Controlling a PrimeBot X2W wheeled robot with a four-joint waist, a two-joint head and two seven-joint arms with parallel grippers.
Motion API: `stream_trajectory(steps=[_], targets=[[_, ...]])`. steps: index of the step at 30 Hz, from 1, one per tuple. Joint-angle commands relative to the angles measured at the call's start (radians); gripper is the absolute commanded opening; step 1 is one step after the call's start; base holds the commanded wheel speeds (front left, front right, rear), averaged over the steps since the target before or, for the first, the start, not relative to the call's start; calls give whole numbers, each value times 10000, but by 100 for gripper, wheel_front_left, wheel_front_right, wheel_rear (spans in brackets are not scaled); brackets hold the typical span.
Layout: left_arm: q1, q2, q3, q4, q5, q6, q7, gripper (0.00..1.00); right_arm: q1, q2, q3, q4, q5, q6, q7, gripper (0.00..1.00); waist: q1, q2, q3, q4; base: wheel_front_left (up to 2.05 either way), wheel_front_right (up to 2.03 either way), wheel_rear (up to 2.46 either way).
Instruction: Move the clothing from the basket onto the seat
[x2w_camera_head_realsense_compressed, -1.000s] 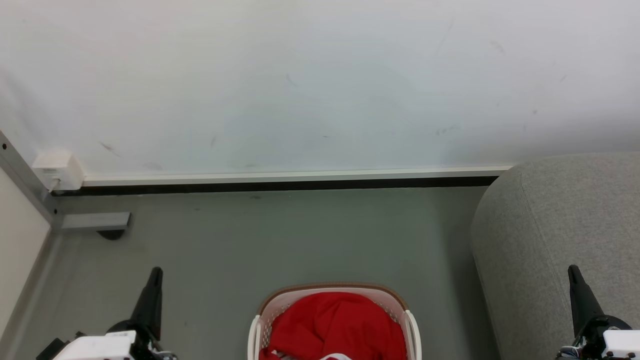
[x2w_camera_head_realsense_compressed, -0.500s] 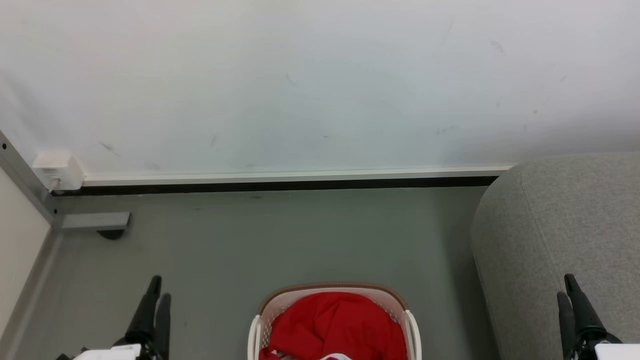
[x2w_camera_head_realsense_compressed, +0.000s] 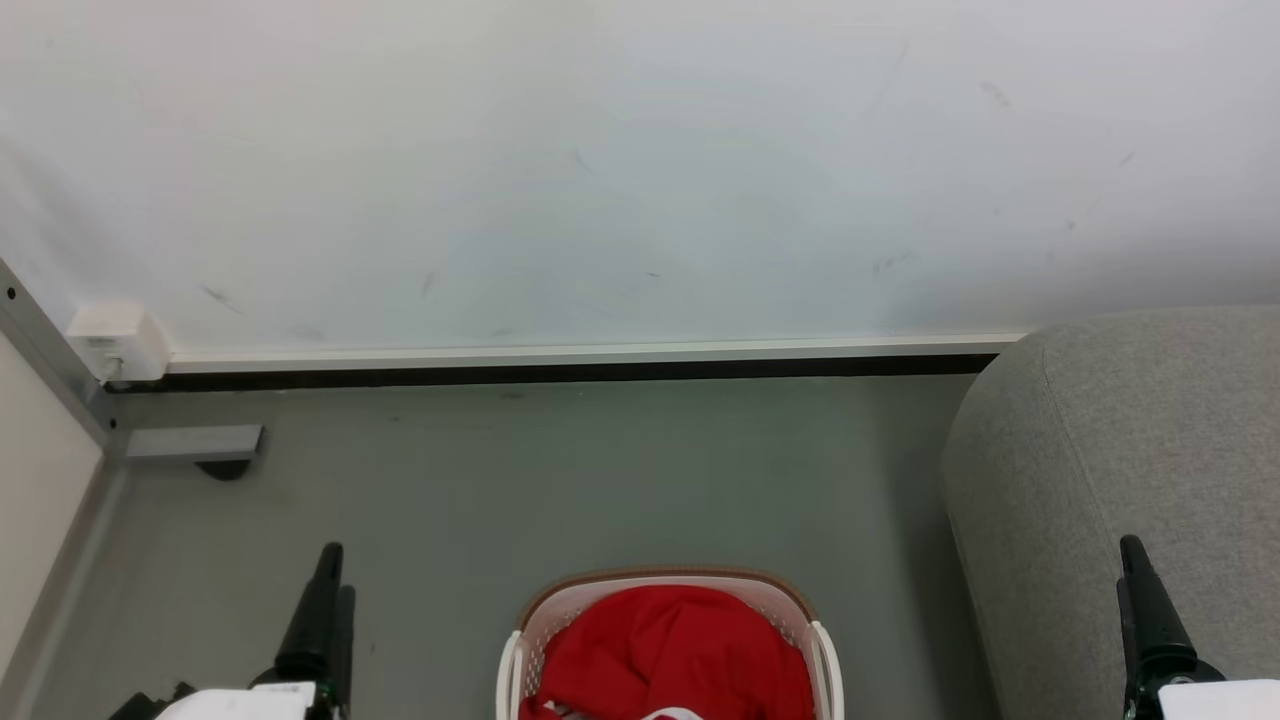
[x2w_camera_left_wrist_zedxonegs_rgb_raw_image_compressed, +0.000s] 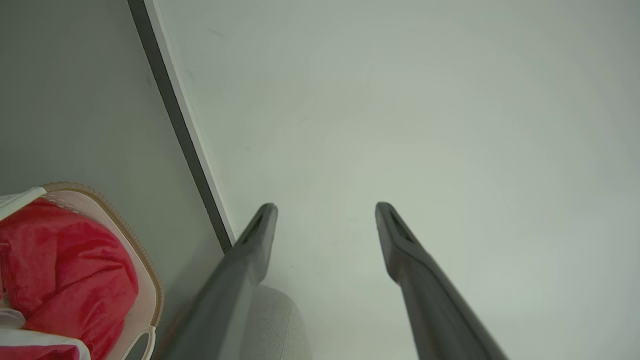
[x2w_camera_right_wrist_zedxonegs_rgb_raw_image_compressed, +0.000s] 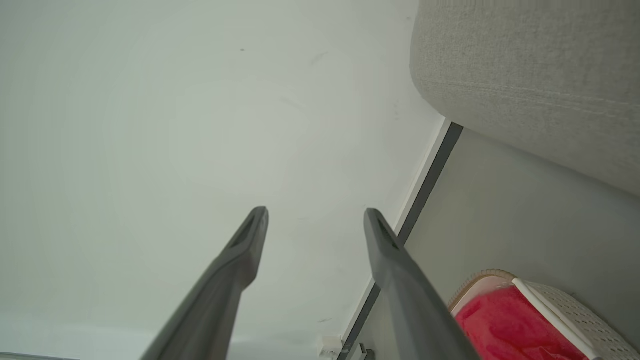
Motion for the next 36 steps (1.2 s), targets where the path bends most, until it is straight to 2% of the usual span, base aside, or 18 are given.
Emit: stream_trajectory(steps=[1,14,27,36], targets=[[-95,51,-26,-213,294,31,-89,100,-86,-148,35,-280,-455,-2,-94,100,0,-1,0,2,0,0,0],[0,63,-345,-474,3515,415,-631,100,7,-499,597,-577,-4196,-4,-638,100,0,-1,-20,5,0,0,0],[51,94,-565,-410,6334,594,-1098,100,-17,-618,959,-288,-6414,-6,-1106,100,0,-1,-76,-14,0,0,0],[63,137,-631,-524,7781,605,-1398,100,-172,-623,1115,45,-7676,-7,-1398,100,0,-1,-85,-26,0,0,0]])
